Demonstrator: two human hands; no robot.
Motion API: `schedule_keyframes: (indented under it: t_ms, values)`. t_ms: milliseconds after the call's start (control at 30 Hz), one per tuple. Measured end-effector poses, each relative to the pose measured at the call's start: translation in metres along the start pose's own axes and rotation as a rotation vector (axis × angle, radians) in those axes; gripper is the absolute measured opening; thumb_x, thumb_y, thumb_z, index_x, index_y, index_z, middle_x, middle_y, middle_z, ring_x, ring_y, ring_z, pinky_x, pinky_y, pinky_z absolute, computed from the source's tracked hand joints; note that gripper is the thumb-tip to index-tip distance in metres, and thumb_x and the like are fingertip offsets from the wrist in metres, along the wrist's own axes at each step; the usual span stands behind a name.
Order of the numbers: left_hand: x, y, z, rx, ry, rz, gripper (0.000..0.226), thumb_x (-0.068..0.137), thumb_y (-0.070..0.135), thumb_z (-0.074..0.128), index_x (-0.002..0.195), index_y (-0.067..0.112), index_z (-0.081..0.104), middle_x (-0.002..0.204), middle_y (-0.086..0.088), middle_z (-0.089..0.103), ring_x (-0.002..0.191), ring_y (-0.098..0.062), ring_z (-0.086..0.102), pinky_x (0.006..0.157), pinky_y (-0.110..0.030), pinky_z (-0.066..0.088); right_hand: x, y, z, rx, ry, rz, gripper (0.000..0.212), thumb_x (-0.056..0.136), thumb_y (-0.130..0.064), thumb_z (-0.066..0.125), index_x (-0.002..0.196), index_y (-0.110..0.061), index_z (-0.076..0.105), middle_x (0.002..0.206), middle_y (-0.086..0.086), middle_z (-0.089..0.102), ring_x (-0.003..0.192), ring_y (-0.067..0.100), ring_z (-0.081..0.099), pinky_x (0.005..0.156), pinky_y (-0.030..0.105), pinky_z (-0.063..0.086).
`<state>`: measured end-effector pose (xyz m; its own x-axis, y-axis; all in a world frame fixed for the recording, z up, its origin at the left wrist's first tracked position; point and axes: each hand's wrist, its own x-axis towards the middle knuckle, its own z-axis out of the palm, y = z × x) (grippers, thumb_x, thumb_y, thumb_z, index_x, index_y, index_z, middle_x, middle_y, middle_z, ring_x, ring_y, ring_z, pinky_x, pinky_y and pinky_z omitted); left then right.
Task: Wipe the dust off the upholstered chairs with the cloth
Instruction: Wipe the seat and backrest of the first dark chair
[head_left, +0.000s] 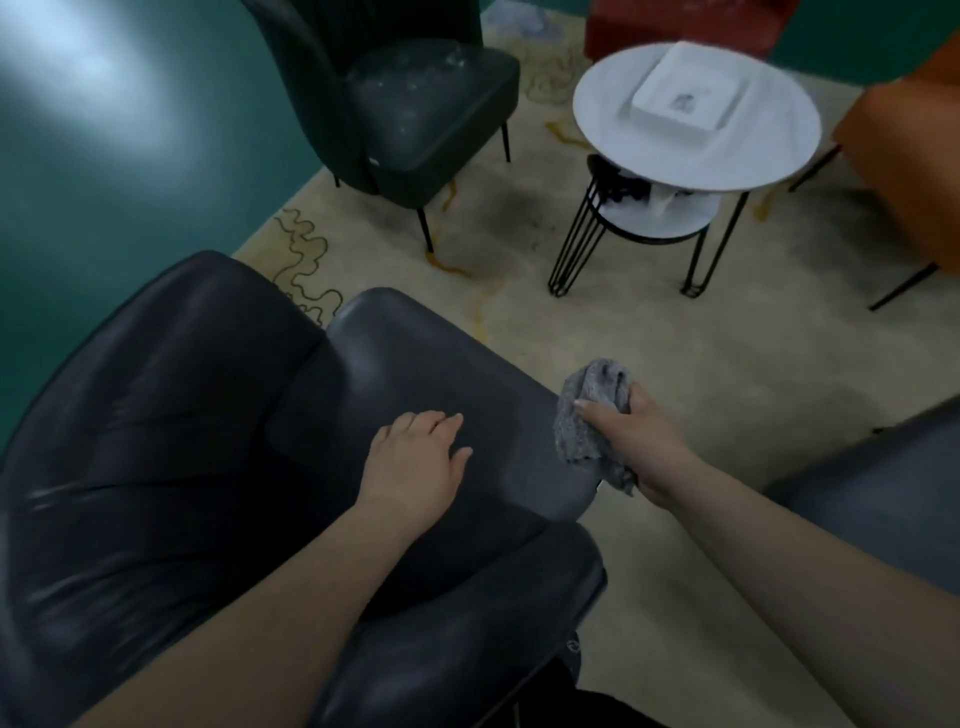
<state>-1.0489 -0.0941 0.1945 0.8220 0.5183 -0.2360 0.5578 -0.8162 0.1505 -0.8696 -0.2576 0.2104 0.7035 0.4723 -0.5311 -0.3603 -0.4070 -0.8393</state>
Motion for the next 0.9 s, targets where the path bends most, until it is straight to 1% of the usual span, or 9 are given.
schedule_keyframes:
  t_ms: [67, 167, 267, 400, 467, 600, 733, 833, 900]
  values:
    - [0.007, 0.003, -0.007, 0.023, 0.0, 0.009, 0.052, 0.098, 0.049, 0.032, 0.145, 0.027, 0.035, 0.145, 0.006, 0.042, 0.132, -0.017, 0.035, 0.108, -0.038, 0.029, 0.003, -0.008, -0.002, -0.023, 0.002, -0.016, 0.041, 0.087, -0.027, 0.066, 0.124, -0.019, 0.05, 0.116, 0.004, 0.062, 0.102, 0.024, 0.062, 0.094, 0.047, 0.05]
    - [0.017, 0.005, -0.013, 0.042, -0.014, 0.028, 0.052, 0.098, 0.048, 0.032, 0.145, 0.026, 0.035, 0.144, 0.006, 0.042, 0.131, -0.016, 0.036, 0.107, -0.037, 0.029, 0.008, -0.016, -0.006, -0.054, 0.04, -0.06, 0.029, 0.088, -0.025, 0.065, 0.114, -0.024, 0.051, 0.112, 0.002, 0.062, 0.099, 0.021, 0.062, 0.092, 0.045, 0.051]
    - [0.028, 0.006, -0.015, 0.056, -0.006, 0.038, 0.052, 0.098, 0.048, 0.033, 0.145, 0.026, 0.034, 0.144, 0.006, 0.043, 0.131, -0.016, 0.037, 0.107, -0.036, 0.03, 0.018, -0.021, -0.015, -0.044, 0.086, -0.065, 0.031, 0.087, -0.024, 0.066, 0.115, -0.026, 0.051, 0.112, 0.001, 0.062, 0.099, 0.021, 0.062, 0.092, 0.044, 0.051]
    - [0.048, 0.018, -0.021, 0.046, -0.006, 0.033, 0.053, 0.098, 0.048, 0.033, 0.146, 0.025, 0.033, 0.144, 0.006, 0.043, 0.132, -0.015, 0.037, 0.107, -0.036, 0.03, 0.039, -0.024, -0.034, -0.006, 0.117, -0.021, 0.042, 0.088, -0.025, 0.065, 0.128, -0.021, 0.049, 0.118, 0.004, 0.06, 0.103, 0.025, 0.061, 0.094, 0.047, 0.05]
    - [0.065, 0.028, -0.025, 0.032, -0.003, 0.031, 0.053, 0.098, 0.048, 0.032, 0.146, 0.026, 0.032, 0.144, 0.006, 0.043, 0.131, -0.016, 0.037, 0.107, -0.037, 0.03, 0.055, -0.028, -0.044, 0.004, 0.122, 0.001, 0.039, 0.089, -0.028, 0.064, 0.125, -0.022, 0.05, 0.117, 0.003, 0.061, 0.102, 0.026, 0.061, 0.092, 0.047, 0.051]
    - [0.118, 0.053, -0.029, 0.032, 0.007, 0.003, 0.053, 0.098, 0.047, 0.031, 0.146, 0.025, 0.032, 0.144, 0.005, 0.042, 0.131, -0.017, 0.036, 0.108, -0.037, 0.029, 0.104, -0.044, -0.071, -0.031, 0.085, 0.005, 0.028, 0.09, -0.028, 0.063, 0.115, -0.027, 0.051, 0.113, 0.002, 0.062, 0.098, 0.024, 0.062, 0.089, 0.044, 0.052]
    - [0.177, 0.092, -0.027, 0.025, 0.003, -0.083, 0.051, 0.099, 0.047, 0.031, 0.144, 0.024, 0.033, 0.143, 0.004, 0.043, 0.131, -0.018, 0.037, 0.108, -0.037, 0.029, 0.169, -0.075, -0.114, -0.097, -0.014, -0.025, 0.019, 0.091, -0.025, 0.062, 0.108, -0.028, 0.053, 0.114, 0.003, 0.062, 0.095, 0.021, 0.063, 0.082, 0.038, 0.052]
    - [0.22, 0.128, -0.03, 0.003, 0.004, -0.151, 0.046, 0.098, 0.045, 0.033, 0.138, 0.024, 0.04, 0.137, 0.004, 0.048, 0.126, -0.019, 0.04, 0.106, -0.037, 0.03, 0.223, -0.109, -0.152, -0.174, -0.069, -0.025, 0.046, 0.089, -0.031, 0.064, 0.131, -0.021, 0.047, 0.119, 0.003, 0.059, 0.098, 0.022, 0.061, 0.079, 0.035, 0.05]
    - [0.246, 0.15, -0.035, -0.009, 0.006, -0.18, 0.046, 0.098, 0.044, 0.033, 0.139, 0.024, 0.039, 0.136, 0.004, 0.049, 0.125, -0.019, 0.041, 0.105, -0.037, 0.03, 0.255, -0.134, -0.177, -0.237, -0.123, -0.056, 0.049, 0.087, -0.035, 0.066, 0.13, -0.024, 0.045, 0.111, -0.004, 0.059, 0.093, 0.017, 0.061, 0.076, 0.033, 0.049]
